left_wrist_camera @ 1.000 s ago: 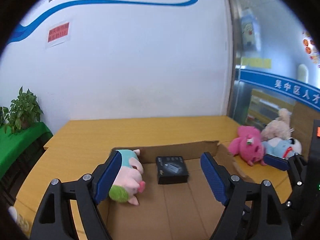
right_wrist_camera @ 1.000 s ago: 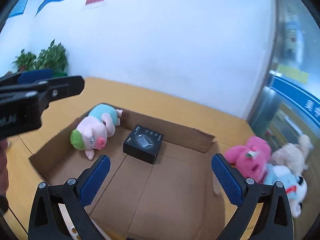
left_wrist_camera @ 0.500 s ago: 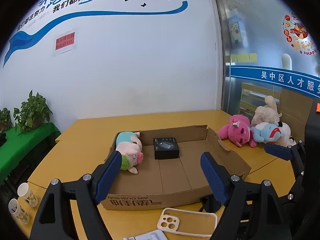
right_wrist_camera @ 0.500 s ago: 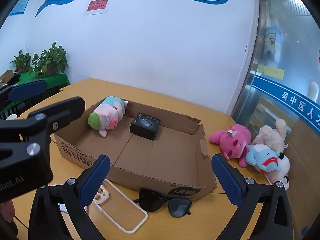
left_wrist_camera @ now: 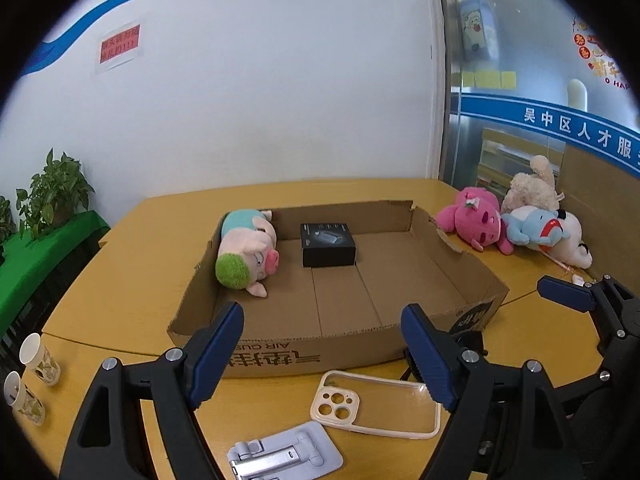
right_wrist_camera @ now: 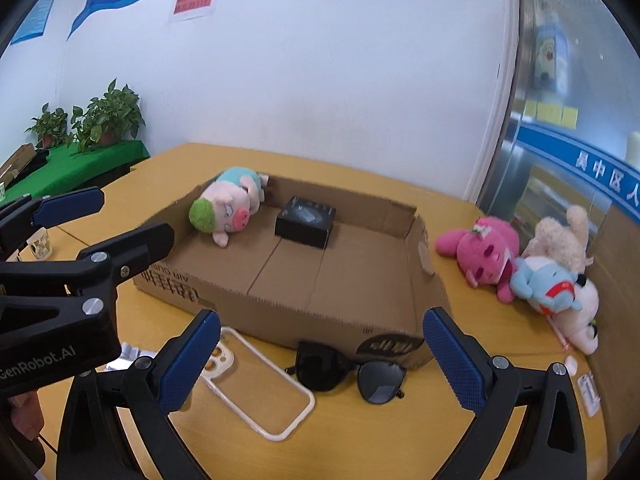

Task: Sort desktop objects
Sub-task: 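Move the left tool toward the clear phone case with white rim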

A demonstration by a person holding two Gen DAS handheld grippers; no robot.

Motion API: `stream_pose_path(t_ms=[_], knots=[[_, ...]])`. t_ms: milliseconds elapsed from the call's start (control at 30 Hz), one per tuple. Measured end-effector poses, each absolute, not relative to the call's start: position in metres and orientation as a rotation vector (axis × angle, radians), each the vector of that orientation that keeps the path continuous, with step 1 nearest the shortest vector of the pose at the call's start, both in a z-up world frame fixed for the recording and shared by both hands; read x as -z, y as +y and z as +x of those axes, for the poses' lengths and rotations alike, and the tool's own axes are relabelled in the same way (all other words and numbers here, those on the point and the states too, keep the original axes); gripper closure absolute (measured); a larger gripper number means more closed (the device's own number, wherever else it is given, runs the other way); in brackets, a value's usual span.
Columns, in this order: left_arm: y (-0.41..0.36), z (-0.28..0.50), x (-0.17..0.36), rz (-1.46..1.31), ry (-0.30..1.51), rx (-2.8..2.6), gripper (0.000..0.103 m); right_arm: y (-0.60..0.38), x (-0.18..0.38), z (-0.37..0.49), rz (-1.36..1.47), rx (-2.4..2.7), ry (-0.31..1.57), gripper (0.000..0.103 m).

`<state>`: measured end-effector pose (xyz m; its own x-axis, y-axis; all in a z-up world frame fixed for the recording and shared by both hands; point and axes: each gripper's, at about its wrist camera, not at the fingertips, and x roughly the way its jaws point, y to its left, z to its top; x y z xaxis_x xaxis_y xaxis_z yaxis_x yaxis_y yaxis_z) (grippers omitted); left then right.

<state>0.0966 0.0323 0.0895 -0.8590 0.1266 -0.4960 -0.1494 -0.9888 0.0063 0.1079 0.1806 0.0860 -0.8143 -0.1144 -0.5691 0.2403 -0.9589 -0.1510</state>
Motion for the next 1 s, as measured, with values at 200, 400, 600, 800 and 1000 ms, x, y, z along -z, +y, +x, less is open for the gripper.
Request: stream_pose_path(t_ms=[200,400,600,800,1000], knots=[[0.027,0.077,-0.046,-0.936,0.094,-2.824,0.022,0.196,-0.043,0.089,1.036,2.737,0.161,0.000],[0.012,0.052,-0.004,-1.106,0.060,-2.702,0.023,0.225,0.000,0.072,1.240,2.683,-0.013,0.000],[0.005,0.030,0.032,-1.272,-0.011,-2.554,0.038,0.235,0.041,0.066,1.382,2.537,-0.141,0.008],[0.010,0.017,0.050,-1.336,-0.088,-2.413,0.051,0.215,0.058,0.071,1.403,2.467,-0.072,0.025],[0.028,0.029,0.053,-1.308,-0.059,-2.292,0.051,0.214,0.056,0.073,1.389,2.423,-0.083,0.034]])
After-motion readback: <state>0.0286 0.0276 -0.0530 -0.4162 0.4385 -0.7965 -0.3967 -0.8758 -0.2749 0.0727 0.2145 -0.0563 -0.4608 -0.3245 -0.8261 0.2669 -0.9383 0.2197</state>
